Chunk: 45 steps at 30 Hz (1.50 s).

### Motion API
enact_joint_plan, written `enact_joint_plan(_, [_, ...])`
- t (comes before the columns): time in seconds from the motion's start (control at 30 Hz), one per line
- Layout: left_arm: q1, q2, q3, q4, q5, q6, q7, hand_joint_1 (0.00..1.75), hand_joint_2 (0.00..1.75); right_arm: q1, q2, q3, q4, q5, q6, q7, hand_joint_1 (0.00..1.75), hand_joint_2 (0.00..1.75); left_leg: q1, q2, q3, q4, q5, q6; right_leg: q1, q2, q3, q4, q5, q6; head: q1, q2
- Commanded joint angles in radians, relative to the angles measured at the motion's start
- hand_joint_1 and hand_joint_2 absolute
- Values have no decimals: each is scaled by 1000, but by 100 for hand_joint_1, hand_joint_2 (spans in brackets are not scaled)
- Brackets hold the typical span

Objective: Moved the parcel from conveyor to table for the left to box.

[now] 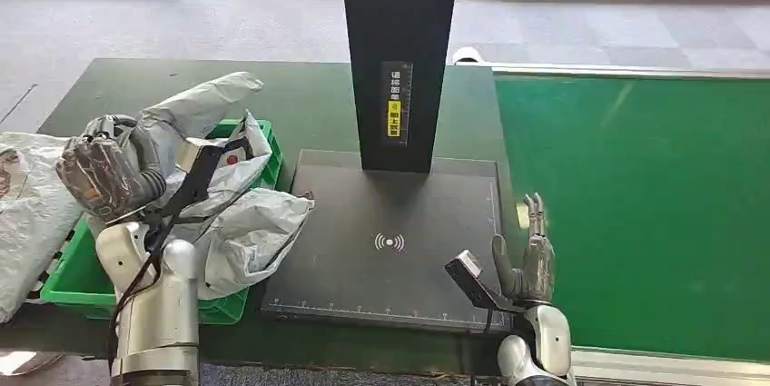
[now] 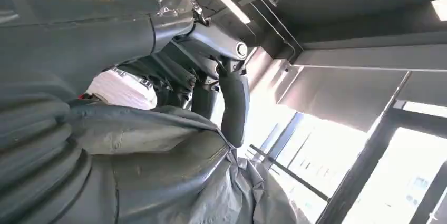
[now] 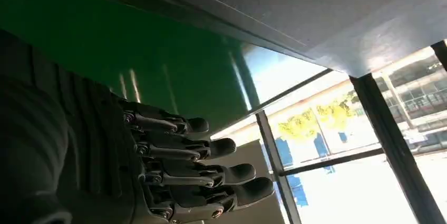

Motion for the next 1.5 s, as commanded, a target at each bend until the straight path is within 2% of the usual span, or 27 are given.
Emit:
enact_joint_plan(0.03, [-29, 16, 53, 102, -24, -1, -28, 175, 175, -33, -1, -60, 33, -2, 6, -5, 0, 0, 0, 0, 1, -1, 0, 1, 0, 0, 1, -1, 0, 0, 0, 0])
enact_joint_plan(0.17, [-16, -6, 136, 92, -32, -1, -54, 175, 175, -60, 0, -45, 61, 0, 8, -6, 0, 0, -1, 2, 2, -1, 0, 1, 0, 2, 2, -1, 1, 0, 0, 0])
enact_joint_plan(0.2, [-14, -8, 147, 88, -28, -1, -55, 159, 175, -65, 1, -43, 66, -1, 9, -6, 0, 0, -1, 3, 3, -3, 0, 1, -1, 3, 3, -2, 1, 0, 0, 0])
enact_joint_plan(0.23, [-11, -10, 156, 80, -28, -1, -54, 9, 175, -69, 2, -41, 69, -1, 10, -6, 0, 0, 0, 2, 2, -1, 0, 1, 0, 3, 2, -1, 1, 0, 0, 0])
enact_joint_plan(0.27, [2, -20, 180, 42, -29, -1, -57, 0, 175, -78, 2, -36, 80, 0, 11, -4, 0, 0, -1, 3, 4, -3, 0, 1, 0, 3, 3, -2, 1, 0, 0, 0])
enact_joint_plan(0.4, [4, -53, 253, -18, 25, -1, -109, 0, 175, -78, 1, -36, 83, 0, 5, 2, 0, 0, 0, 3, 3, -1, -1, 1, 0, 3, 2, -1, 0, 0, 0, 0])
enact_joint_plan(0.43, [7, -53, 260, -36, 56, -1, -122, 0, 0, -76, 1, -36, 81, 0, 5, 2, 0, 0, 0, 3, 4, -2, -1, 1, 0, 3, 3, -2, 0, 0, 0, 0])
enact_joint_plan(0.6, [25, -53, 284, -160, 222, -1, -219, 0, 0, -57, -2, -37, 65, -8, -5, -6, 0, 0, 0, 2, 2, -1, -1, 1, 1, 2, 2, -1, 0, 0, 0, 0])
enact_joint_plan(1.0, [23, -53, 294, -185, 330, -1, -274, 0, 0, -35, -4, -45, 36, -13, -8, 3, 0, 0, 0, 0, 2, -1, 0, 1, 0, 0, 2, -1, 0, 0, 0, 0])
enact_joint_plan(1.03, [22, -53, 302, -191, 374, -1, -303, 0, 0, -29, -4, -47, 30, -13, -10, 4, 0, 0, 0, 0, 3, -2, 0, 1, 0, 1, 3, -2, 0, 0, 0, 0])
enact_joint_plan(1.07, [3, -53, 317, -197, 511, -1, -438, 0, 0, -20, -1, -55, 16, -47, -17, -20, 0, 0, 0, 0, 3, -2, 0, 1, 1, 0, 4, -2, 0, 0, 0, 0])
enact_joint_plan(1.1, [-13, -53, 362, -141, 747, -1, -636, 0, 0, -14, -2, -56, 10, -68, -13, -39, 0, 0, -1, 0, 3, -2, 0, 1, 0, 0, 3, -2, 0, 0, 0, 0])
enact_joint_plan(1.2, [46, -53, 244, -218, 919, -1, -654, 0, 0, -5, -2, -56, -11, -109, -2, -80, 0, 0, -1, 0, 3, -2, 0, 1, 0, 0, 4, -2, -1, 0, 0, 0])
enact_joint_plan(1.23, [77, -53, 179, -248, 992, -1, -654, 0, 0, -5, 2, -57, -22, -123, -3, -93, 0, 175, 0, -1, 1, -1, 0, 1, 0, -1, 2, -1, -1, 0, 0, 0])
enact_joint_plan(1.27, [132, -53, 25, -279, 1112, -1, -654, 0, 0, -4, 9, -59, -42, -168, 13, -127, 0, 175, 0, -1, 3, -2, -1, 1, 0, 0, 4, -2, -1, 0, 0, 0])
enact_joint_plan(1.33, [196, -53, -168, -332, 1239, -15, -654, 0, 0, 15, 18, -56, -102, -261, 54, -198, 0, 175, 0, -3, -1, 0, 0, 1, 0, -3, 1, 0, -1, 0, 0, 0])
enact_joint_plan(1.37, [216, -46, -218, -348, 1289, -71, -654, 0, 175, 31, 22, -48, -150, -323, 92, -243, 0, 175, 0, -4, 0, 0, 0, 1, 1, -4, 2, -1, -1, 0, 0, 0])
enact_joint_plan(1.4, [227, -47, -247, -343, 1355, -214, -654, 0, 175, 57, 29, -33, -224, -410, 126, -311, 0, 175, -1, -5, -1, 0, 0, 1, -1, -4, 0, 0, -1, 0, 0, 0])
enact_joint_plan(1.5, [239, -50, -325, -291, 1431, -455, -654, 0, 175, 110, 46, 20, -382, -635, 258, -420, 0, 175, 0, -6, -1, 1, 0, 1, 0, -6, 1, 0, -2, 1, 0, 0])
